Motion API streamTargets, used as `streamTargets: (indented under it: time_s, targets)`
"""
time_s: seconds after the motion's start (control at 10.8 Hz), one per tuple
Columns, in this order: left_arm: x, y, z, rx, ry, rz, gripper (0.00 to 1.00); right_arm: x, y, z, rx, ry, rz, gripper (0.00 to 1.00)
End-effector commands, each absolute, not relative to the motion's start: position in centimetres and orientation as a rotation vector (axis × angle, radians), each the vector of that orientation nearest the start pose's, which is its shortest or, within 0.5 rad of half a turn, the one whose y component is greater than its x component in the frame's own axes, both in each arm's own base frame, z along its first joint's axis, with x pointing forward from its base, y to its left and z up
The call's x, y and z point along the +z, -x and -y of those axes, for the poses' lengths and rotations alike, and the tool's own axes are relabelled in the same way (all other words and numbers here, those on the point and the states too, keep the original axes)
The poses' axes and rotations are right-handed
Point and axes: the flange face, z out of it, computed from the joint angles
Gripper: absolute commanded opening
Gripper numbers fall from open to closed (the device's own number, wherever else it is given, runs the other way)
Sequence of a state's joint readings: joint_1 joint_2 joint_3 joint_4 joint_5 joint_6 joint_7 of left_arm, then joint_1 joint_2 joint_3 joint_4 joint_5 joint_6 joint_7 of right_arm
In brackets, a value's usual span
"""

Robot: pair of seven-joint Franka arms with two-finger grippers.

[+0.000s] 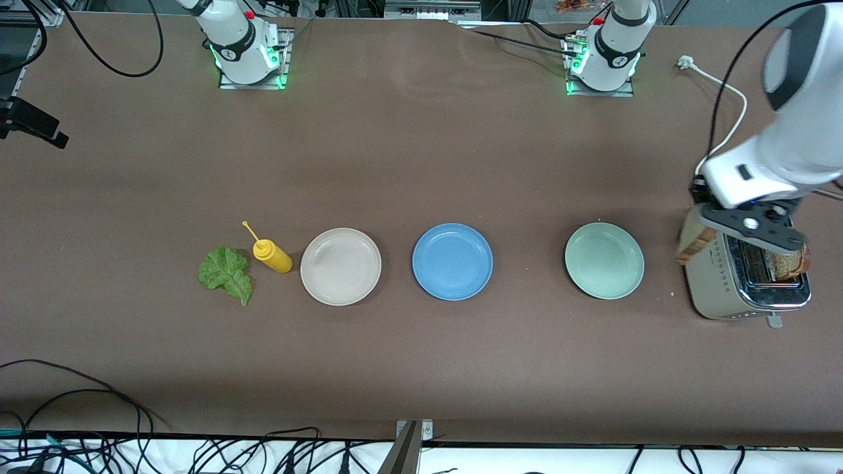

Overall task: Make sandwich in blue plate with both arms
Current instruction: 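Carry the bread slice with the left gripper over the blue plate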

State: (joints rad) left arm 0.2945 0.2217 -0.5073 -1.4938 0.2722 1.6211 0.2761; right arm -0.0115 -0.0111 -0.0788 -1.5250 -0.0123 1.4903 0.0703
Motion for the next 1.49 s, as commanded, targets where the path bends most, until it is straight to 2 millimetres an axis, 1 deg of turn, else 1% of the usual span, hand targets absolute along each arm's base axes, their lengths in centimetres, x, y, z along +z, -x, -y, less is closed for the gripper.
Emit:
streamTargets:
  time_s: [0.0,0.09,0.19,0.28,0.37,0.46,0.56,0.65,0.74,0.84,0.93,1.02,1.21,1.3,1.39]
  targets:
    - [51.8,-61.3,13.0,0.202,2.944,-0.892,0.00,65.1,-53.8,5.1,0.042,3.155,-0.243,1.00]
    - [49.3,-61.6,14.4,0.270,3.036,-0.909,0.00,65.1,-53.8,5.2,0.044,3.155,-0.246,1.00]
    - [46.5,-61.8,16.4,0.355,3.132,-0.928,0.00,65.1,-53.8,5.1,0.044,3.155,-0.243,1.00]
    - [44.2,-61.9,18.6,0.424,3.190,-0.946,0.00,65.1,-53.8,5.1,0.044,3.155,-0.243,1.00]
    - [42.1,-62.2,21.3,0.477,3.244,-0.965,0.00,65.1,-53.8,5.2,0.042,3.155,-0.246,1.00]
    - [40.0,-62.5,23.9,0.545,3.330,-0.920,0.00,65.1,-53.8,5.1,0.044,3.155,-0.243,1.00]
    - [38.1,-63.1,25.9,0.581,3.415,-0.866,0.00,65.2,-53.8,5.1,0.042,3.155,-0.243,1.00]
    - [37.3,-63.1,28.6,0.559,3.470,-0.874,0.00,65.1,-53.8,5.1,0.044,3.155,-0.243,1.00]
    - [36.4,-63.4,30.5,0.539,3.565,-0.853,0.00,65.1,-53.8,5.1,0.044,3.157,-0.244,1.00]
    - [35.6,-63.6,32.0,0.571,3.694,-0.796,0.00,65.1,-53.8,5.1,0.044,3.155,-0.243,1.00]
    - [34.9,-63.3,33.7,0.608,3.787,-0.759,0.00,65.1,-53.8,5.1,0.044,3.155,-0.243,1.00]
    - [33.6,-63.8,34.2,0.596,3.836,-0.706,0.00,65.1,-53.8,5.1,0.044,3.157,-0.244,1.00]
    - [31.4,-64.6,34.0,0.572,3.861,-0.651,0.00,65.1,-53.8,5.1,0.044,3.157,-0.244,1.00]
    - [29.8,-64.9,33.6,0.562,3.864,-0.699,0.00,65.1,-53.8,5.1,0.044,3.155,-0.248,1.00]
    - [28.1,-65.4,33.3,0.481,3.876,-0.749,0.00,65.1,-53.8,5.1,0.044,3.155,-0.243,1.00]
